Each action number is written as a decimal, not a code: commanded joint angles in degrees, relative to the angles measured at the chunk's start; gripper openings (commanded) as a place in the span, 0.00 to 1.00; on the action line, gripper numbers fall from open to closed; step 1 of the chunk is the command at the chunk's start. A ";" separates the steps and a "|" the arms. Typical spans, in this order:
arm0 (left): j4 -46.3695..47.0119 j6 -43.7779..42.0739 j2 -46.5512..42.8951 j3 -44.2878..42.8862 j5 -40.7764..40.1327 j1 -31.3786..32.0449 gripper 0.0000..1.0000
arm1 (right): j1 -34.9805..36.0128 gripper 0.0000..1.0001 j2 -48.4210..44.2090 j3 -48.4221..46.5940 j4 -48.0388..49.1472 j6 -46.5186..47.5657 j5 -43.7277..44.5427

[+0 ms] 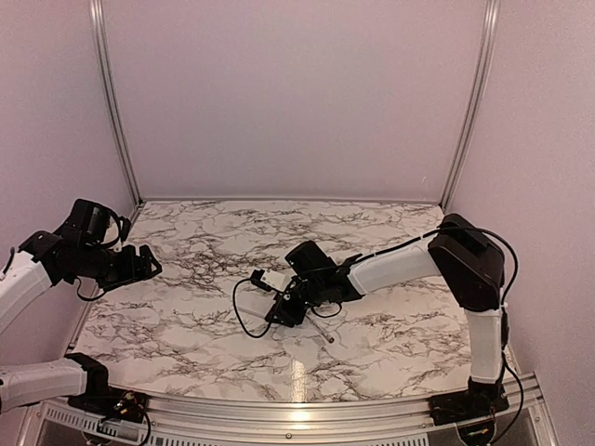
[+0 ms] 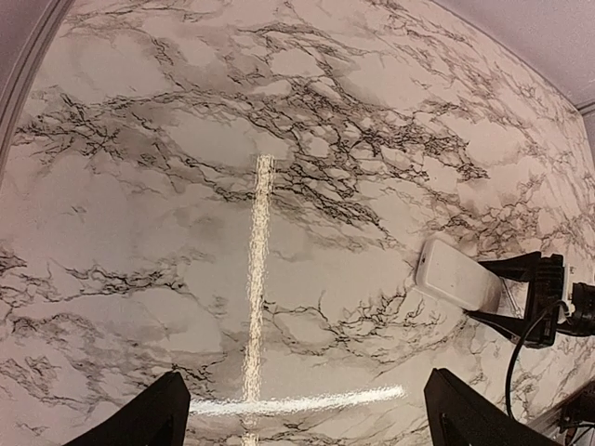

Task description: Unload the batteries from the remote control

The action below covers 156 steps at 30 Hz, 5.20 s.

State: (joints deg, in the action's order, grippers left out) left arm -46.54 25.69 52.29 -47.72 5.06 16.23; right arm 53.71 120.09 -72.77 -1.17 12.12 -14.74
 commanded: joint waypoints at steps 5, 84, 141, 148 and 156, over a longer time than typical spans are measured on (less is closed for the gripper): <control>1.19 -0.45 1.62 -0.35 3.11 0.21 0.93 | 0.34 0.39 -5.36 0.96 -3.02 -0.67 -0.20; 46.63 23.18 29.05 -6.68 43.23 15.18 0.59 | 1.64 0.39 -29.05 4.76 0.58 -0.49 -4.04; 43.30 22.07 21.62 -4.97 27.69 15.59 0.03 | -5.99 0.98 -44.20 12.22 -13.21 -37.98 13.07; 51.18 24.67 21.86 -1.84 32.72 15.59 0.00 | -6.80 0.98 -42.46 10.55 -13.68 -37.02 4.74; 73.84 39.36 23.74 2.45 39.00 15.59 0.00 | -11.83 0.98 -42.29 7.79 -9.09 -42.68 -11.23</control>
State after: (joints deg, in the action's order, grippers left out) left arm 12.51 57.60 75.55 -46.74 40.27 31.62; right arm 44.12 78.04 -62.28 -13.52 -26.61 -16.43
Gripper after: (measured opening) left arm 0.185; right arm 0.981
